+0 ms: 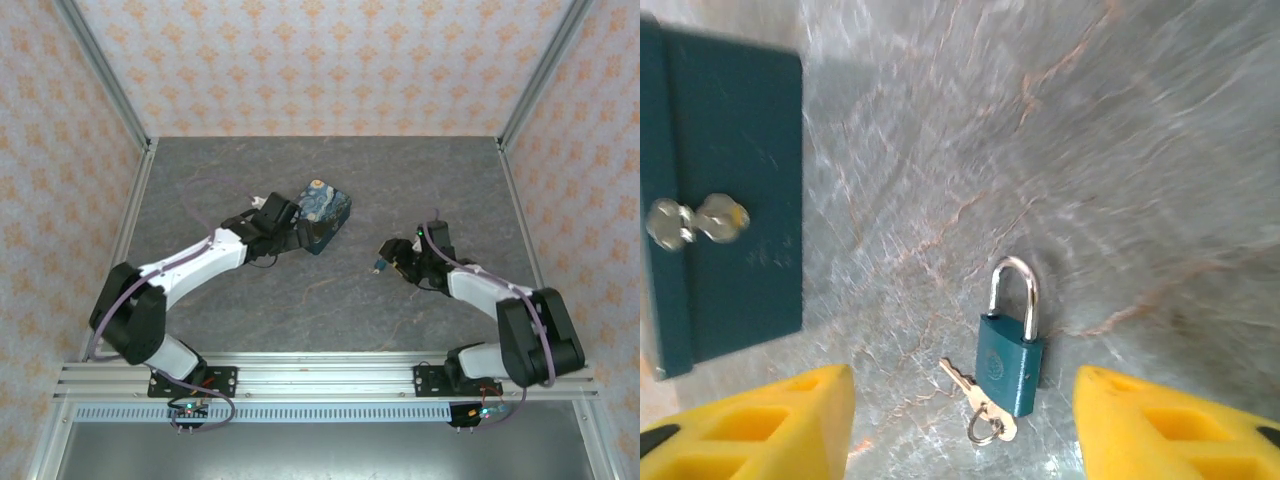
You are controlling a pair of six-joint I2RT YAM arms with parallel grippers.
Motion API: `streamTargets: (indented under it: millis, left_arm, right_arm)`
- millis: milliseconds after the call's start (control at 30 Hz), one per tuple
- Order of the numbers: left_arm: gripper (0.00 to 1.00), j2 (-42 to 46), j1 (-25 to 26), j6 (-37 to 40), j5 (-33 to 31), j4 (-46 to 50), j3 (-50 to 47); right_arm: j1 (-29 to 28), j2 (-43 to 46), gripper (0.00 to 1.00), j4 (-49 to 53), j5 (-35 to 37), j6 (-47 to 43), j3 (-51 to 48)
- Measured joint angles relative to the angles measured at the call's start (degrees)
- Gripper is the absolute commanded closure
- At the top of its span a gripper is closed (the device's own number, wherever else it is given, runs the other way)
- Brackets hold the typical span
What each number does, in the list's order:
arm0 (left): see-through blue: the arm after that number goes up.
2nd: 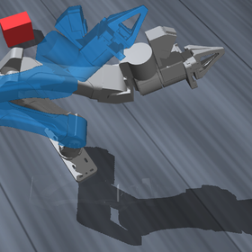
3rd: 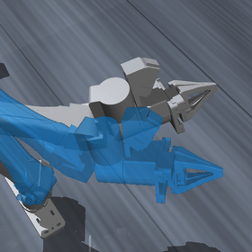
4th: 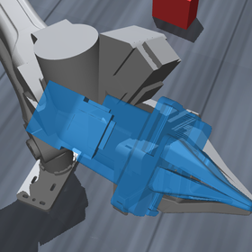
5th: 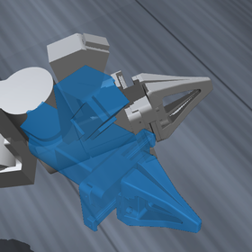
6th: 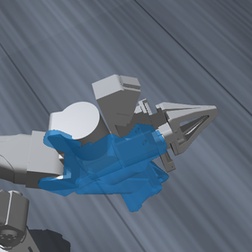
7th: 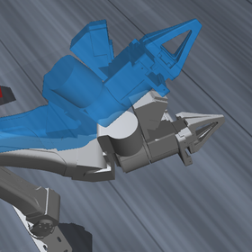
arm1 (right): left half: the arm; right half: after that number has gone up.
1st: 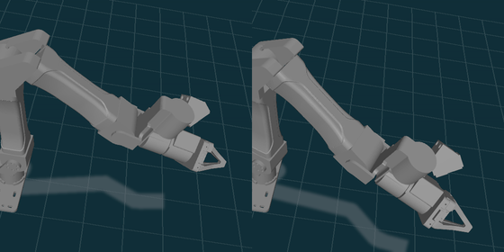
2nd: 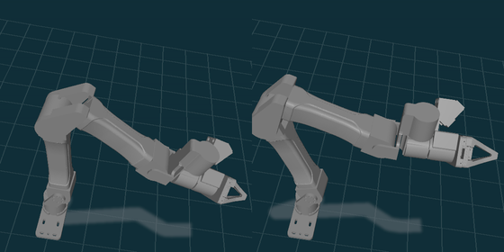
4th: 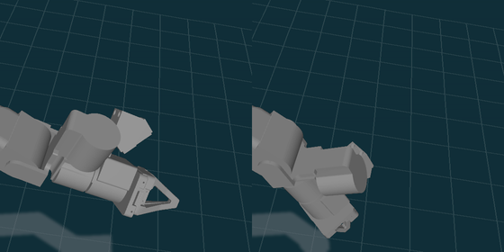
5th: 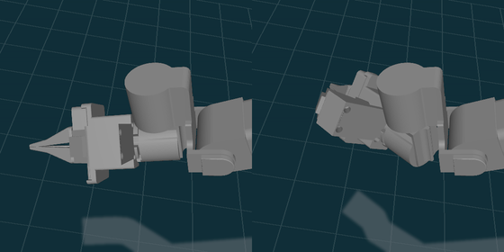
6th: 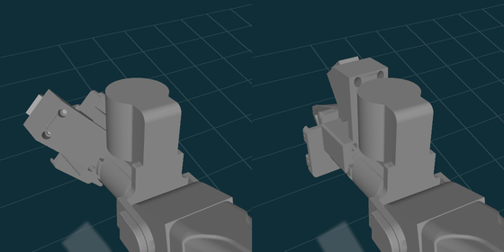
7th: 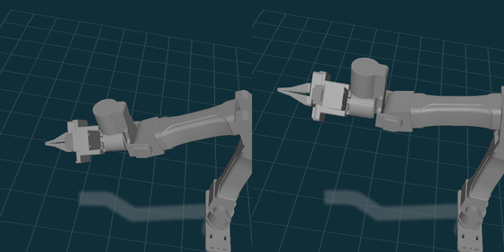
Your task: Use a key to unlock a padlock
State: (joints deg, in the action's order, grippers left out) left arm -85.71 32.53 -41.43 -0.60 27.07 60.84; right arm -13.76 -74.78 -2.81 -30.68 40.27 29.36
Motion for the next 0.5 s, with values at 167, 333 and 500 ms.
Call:
streamTargets:
  millis: [167,333,500]
  left_arm:
    - [0.0,7.5,0.0,1.0,-3.3,3.7,0.0]
    - [0.0,13.9,0.0,2.5,-12.2,6.9,-0.3]
    - [0.0,21.2,0.0,7.1,-27.4,6.2,-3.9]
  right_arm:
    - [2.6,9.8,0.03,5.9,2.2,-0.2,0.5]
    - [3.1,14.8,0.01,13.9,7.0,-2.5,5.6]
    - [3.1,16.6,0.01,18.7,16.9,-5.3,11.0]
